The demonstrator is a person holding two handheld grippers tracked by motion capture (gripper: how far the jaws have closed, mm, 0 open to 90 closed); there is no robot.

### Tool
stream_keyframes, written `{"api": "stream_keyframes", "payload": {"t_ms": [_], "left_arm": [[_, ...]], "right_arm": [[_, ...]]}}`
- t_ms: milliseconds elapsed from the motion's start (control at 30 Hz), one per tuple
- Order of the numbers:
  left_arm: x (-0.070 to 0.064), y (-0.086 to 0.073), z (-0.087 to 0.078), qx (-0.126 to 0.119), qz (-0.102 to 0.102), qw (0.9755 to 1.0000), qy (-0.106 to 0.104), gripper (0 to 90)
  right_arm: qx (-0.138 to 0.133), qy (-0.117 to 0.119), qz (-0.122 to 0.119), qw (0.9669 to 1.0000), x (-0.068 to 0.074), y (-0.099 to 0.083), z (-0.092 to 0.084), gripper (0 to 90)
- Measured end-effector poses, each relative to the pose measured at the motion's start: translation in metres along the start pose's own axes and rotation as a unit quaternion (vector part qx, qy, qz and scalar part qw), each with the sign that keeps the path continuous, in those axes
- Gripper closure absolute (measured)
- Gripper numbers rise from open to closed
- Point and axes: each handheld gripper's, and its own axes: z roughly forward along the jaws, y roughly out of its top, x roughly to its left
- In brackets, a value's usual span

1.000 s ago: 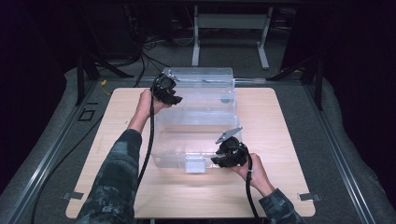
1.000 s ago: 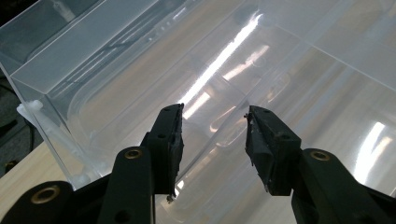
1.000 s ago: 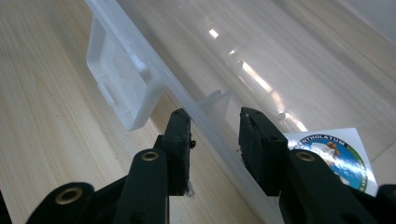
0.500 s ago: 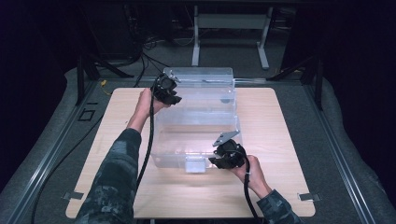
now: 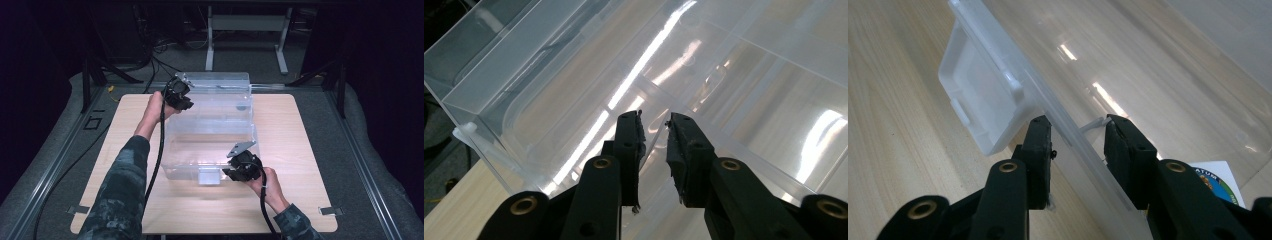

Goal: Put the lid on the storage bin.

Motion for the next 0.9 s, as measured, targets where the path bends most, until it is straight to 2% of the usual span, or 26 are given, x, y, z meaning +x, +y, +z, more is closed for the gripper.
{"api": "stream_keyframes", "payload": {"t_ms": [167, 200, 233, 400, 533, 700, 800, 900], "left_arm": [[0.0, 0.001, 0.0, -0.002, 0.01, 0.9999, 0.003, 76.0], [0.0, 0.001, 0.0, -0.004, 0.01, 0.9999, 0.003, 75.6], [0.001, 0.0, 0.0, -0.006, 0.01, 0.9999, 0.002, 74.8], [0.004, 0.0, 0.005, -0.016, -0.006, 0.9998, -0.013, 68.6], [0.004, 0.0, 0.013, -0.017, -0.009, 0.9995, -0.025, 63.1], [0.006, -0.002, 0.015, -0.038, -0.005, 0.9985, -0.04, 62.9], [0.006, -0.004, 0.017, -0.049, 0.002, 0.9979, -0.042, 62.2], [0.006, -0.004, 0.019, -0.056, -0.002, 0.9975, -0.044, 61.1]], "right_arm": [[0.0, 0.001, -0.001, 1.0, 0.0, 0.0, 0.001, 63.4], [0.009, 0.004, -0.001, 0.9999, 0.0, 0.0, 0.0, 62.9], [0.002, 0.002, -0.001, 1.0, 0.0, 0.0, 0.002, 62.5], [0.004, 0.006, -0.002, 1.0, 0.001, 0.0, 0.004, 62.0], [0.004, 0.007, -0.002, 1.0, 0.001, 0.0, 0.004, 61.9], [0.004, 0.007, -0.002, 1.0, 0.001, 0.0, 0.004, 62.0], [0.003, 0.008, -0.002, 1.0, 0.001, 0.0, 0.004, 61.9], [0.003, 0.007, -0.002, 1.0, 0.001, 0.0, 0.004, 61.8]]}}
